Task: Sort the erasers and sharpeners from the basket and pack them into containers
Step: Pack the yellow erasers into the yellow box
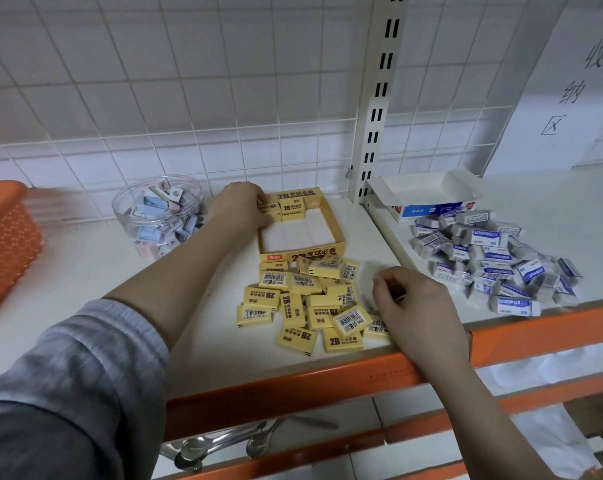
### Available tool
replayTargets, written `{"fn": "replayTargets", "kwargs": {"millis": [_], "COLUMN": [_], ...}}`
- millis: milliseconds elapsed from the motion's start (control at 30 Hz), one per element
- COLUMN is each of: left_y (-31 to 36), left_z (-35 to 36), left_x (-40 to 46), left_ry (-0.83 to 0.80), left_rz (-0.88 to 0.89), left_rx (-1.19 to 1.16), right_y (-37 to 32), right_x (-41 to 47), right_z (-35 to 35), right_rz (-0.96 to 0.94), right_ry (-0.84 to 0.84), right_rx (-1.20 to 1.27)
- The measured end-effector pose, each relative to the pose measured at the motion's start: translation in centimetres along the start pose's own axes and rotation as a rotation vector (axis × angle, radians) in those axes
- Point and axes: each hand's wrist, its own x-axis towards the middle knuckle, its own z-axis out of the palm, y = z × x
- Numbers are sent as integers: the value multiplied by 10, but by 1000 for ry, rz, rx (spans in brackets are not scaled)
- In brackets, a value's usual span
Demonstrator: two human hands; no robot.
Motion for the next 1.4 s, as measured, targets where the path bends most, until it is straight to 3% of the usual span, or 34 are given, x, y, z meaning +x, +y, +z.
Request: {"fn": "replayTargets", "kwargs": {"millis": [233,367,500,767,900,1100,1267,1400], "left_y": [0,-3,2,5,1,-2,-7,-14], "left_z": [-11,-24,-40,-50,-47,-48,-50,-49], "left_x": [-7,-29,-61,-117,-130,-141,-147,-142], "left_ry": [70,159,145,198,185,191,151,174], "left_rz": [-7,-23,-52,-83,-163,-296,-336,-296], "left_rx": [-140,-401,-701,-1203,-1386,-1636,-1759,-1614], "right_y": [1,-8,-34,-66,-63,-54,-55,-57], "right_x": [0,6,37,152,167,170,169,168], "right_z": [0,-5,-11,53,78,91,91,86], "right_rz": [8,13,-72,-364,-419,-428,-407,-411], "right_ry": [-12,-14,-47,-389,-423,-379,-374,-360], "right_rx": [6,65,97,-226,-394,-396,-362,-336]}}
